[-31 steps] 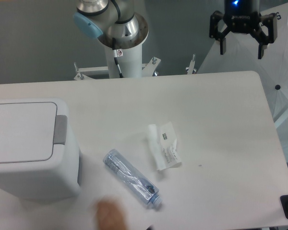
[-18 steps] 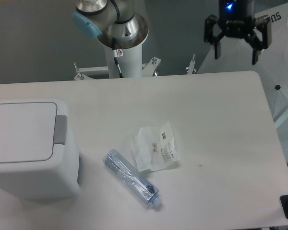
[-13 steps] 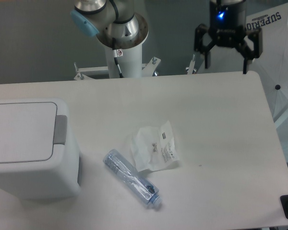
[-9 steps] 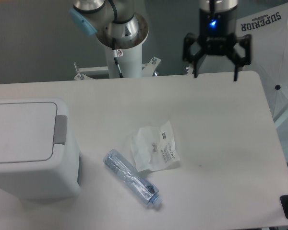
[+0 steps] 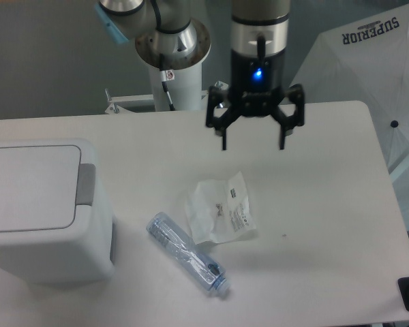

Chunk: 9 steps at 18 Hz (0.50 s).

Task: Open the trash can
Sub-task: 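Move the open gripper across the table to above the trash can lid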

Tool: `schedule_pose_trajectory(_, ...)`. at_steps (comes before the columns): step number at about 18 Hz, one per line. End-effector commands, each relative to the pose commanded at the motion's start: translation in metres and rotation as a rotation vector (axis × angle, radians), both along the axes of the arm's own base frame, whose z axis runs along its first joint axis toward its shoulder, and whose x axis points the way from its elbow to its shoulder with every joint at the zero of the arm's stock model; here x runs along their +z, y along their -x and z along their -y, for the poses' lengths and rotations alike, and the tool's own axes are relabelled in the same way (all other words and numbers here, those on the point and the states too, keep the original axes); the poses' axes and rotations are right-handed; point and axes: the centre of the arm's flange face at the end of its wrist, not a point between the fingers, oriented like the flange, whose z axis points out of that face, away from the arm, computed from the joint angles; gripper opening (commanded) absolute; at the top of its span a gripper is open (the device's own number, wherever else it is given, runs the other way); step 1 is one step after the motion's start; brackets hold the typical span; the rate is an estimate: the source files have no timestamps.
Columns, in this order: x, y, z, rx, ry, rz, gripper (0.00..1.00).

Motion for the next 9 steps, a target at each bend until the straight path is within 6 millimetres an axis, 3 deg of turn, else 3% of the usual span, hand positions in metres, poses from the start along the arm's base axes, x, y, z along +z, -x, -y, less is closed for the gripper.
schedule_pose_trajectory(4,-0.007,-0.003,-0.009,0.045,-0.045,0.091,1.0)
schedule_pose_trajectory(9,-0.026,-0.031,-0.037,-0.017,-0.023,0.125,1.0)
